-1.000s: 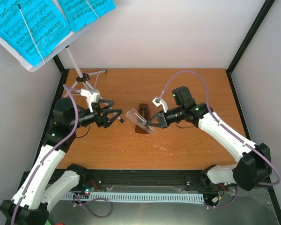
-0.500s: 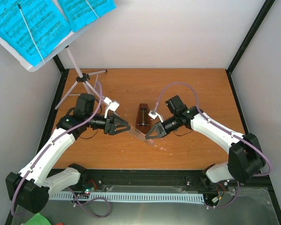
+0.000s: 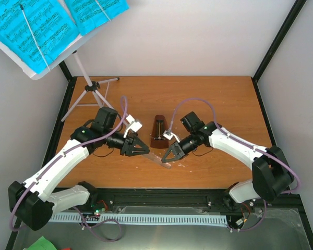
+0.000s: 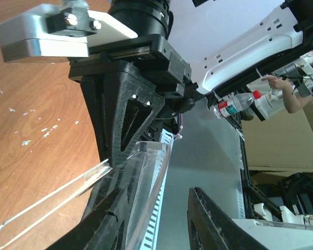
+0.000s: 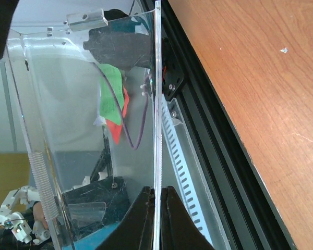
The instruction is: Pack up the instrument practice props
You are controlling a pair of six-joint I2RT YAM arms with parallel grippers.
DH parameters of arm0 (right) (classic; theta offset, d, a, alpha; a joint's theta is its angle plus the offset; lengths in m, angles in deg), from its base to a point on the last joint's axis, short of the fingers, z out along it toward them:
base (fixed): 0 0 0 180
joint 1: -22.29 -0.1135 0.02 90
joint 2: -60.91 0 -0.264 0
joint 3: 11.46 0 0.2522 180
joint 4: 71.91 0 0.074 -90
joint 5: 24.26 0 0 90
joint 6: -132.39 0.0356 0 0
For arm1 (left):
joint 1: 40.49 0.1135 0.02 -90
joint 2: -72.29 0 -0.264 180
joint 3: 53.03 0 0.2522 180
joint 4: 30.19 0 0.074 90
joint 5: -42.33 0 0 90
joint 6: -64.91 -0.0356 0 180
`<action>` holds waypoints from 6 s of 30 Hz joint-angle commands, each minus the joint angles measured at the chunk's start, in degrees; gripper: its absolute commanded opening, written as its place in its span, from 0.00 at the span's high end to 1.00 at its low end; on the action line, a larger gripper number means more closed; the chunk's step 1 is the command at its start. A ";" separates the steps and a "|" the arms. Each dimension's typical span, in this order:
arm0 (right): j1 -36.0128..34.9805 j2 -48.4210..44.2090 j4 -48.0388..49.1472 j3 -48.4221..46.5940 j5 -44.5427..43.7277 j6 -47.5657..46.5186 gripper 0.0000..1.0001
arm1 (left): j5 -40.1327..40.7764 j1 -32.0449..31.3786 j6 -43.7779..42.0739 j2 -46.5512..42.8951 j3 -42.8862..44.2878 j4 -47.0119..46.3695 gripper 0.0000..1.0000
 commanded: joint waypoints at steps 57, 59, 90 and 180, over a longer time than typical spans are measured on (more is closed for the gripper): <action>-0.13 -5.35 0.78 2.75 0.63 2.63 0.95 | -0.72 -8.80 -3.53 0.60 -0.05 2.19 1.00; 0.73 -6.11 1.36 2.53 -0.42 3.13 0.74 | 0.27 -8.81 -3.62 0.92 0.45 2.07 1.00; 11.15 -37.83 66.18 22.44 -38.95 45.30 0.00 | 24.49 -8.21 54.69 2.69 -14.11 -83.05 1.00; -2.20 -44.09 36.39 24.60 -68.23 18.35 0.59 | 31.58 -2.14 28.23 25.10 -20.44 -66.40 0.03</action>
